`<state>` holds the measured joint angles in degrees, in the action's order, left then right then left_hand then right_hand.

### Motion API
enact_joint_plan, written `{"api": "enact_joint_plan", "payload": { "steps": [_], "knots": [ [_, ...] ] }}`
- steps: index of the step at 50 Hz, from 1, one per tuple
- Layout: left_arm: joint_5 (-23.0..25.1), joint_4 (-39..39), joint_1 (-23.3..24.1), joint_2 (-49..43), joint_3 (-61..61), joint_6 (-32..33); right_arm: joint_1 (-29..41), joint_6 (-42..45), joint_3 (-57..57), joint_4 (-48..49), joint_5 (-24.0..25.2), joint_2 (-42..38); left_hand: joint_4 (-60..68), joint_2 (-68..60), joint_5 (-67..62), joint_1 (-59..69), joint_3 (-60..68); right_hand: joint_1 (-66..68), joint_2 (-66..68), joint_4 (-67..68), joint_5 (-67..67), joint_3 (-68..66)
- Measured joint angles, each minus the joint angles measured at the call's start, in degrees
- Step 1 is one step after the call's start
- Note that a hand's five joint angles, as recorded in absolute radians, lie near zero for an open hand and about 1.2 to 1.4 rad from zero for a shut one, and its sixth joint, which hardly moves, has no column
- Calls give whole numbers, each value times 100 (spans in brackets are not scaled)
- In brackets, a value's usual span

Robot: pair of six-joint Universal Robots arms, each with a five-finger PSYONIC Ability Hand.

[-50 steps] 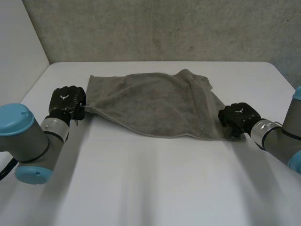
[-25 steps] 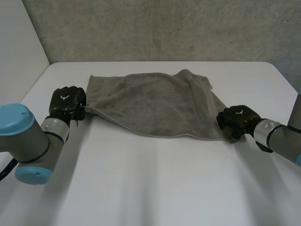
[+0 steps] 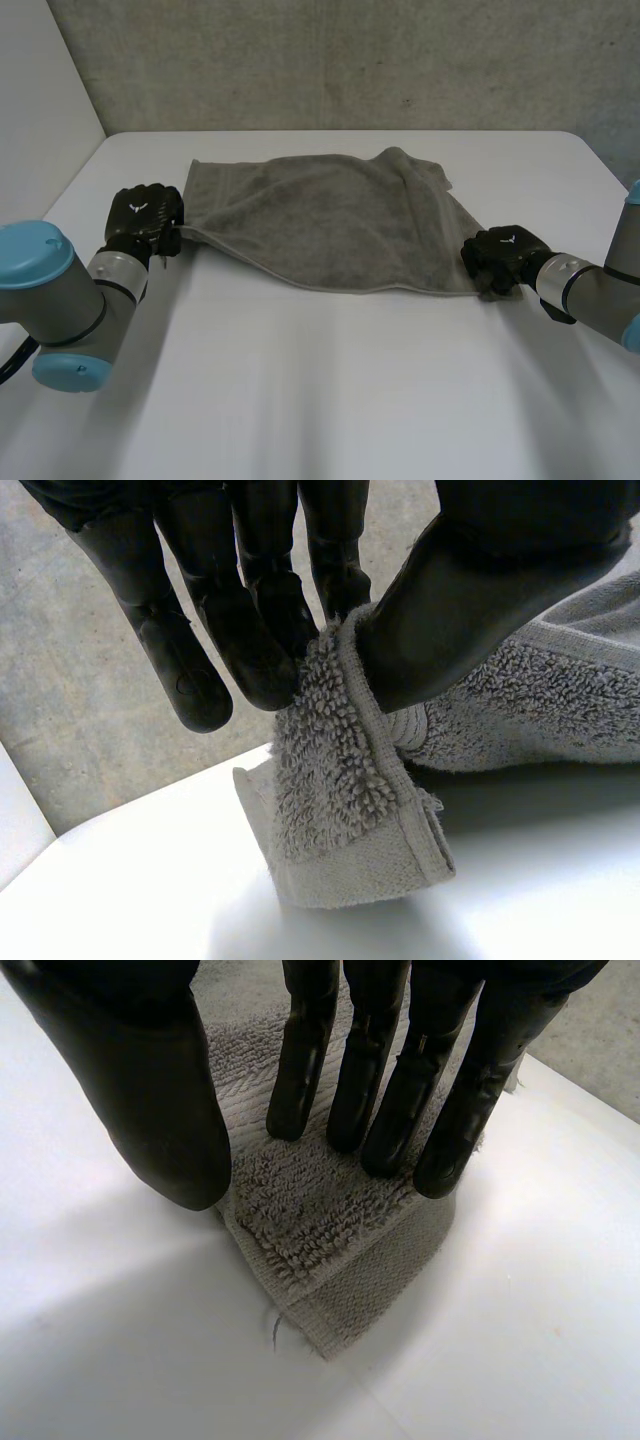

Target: Fold the towel.

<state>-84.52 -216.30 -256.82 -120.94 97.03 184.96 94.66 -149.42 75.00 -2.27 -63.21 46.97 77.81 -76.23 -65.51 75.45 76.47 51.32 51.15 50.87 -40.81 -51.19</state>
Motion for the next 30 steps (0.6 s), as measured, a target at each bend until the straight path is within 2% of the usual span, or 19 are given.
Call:
{"api": "enact_joint_plan", "payload": {
  "steps": [23,26,30],
  "knots": [
    [6,0,0,-2,0,-1,12,11,-83,2,-14,-123,0,0,0,0,0,87,86,100,-99,-92],
    [6,0,0,-3,0,0,15,9,-93,-1,-15,-134,0,0,0,0,0,579,519,580,-567,-544],
    [9,0,0,-4,0,0,17,-5,-102,1,-13,-142,0,0,0,0,0,1991,1884,2026,-1852,-1959]
  ]
}}
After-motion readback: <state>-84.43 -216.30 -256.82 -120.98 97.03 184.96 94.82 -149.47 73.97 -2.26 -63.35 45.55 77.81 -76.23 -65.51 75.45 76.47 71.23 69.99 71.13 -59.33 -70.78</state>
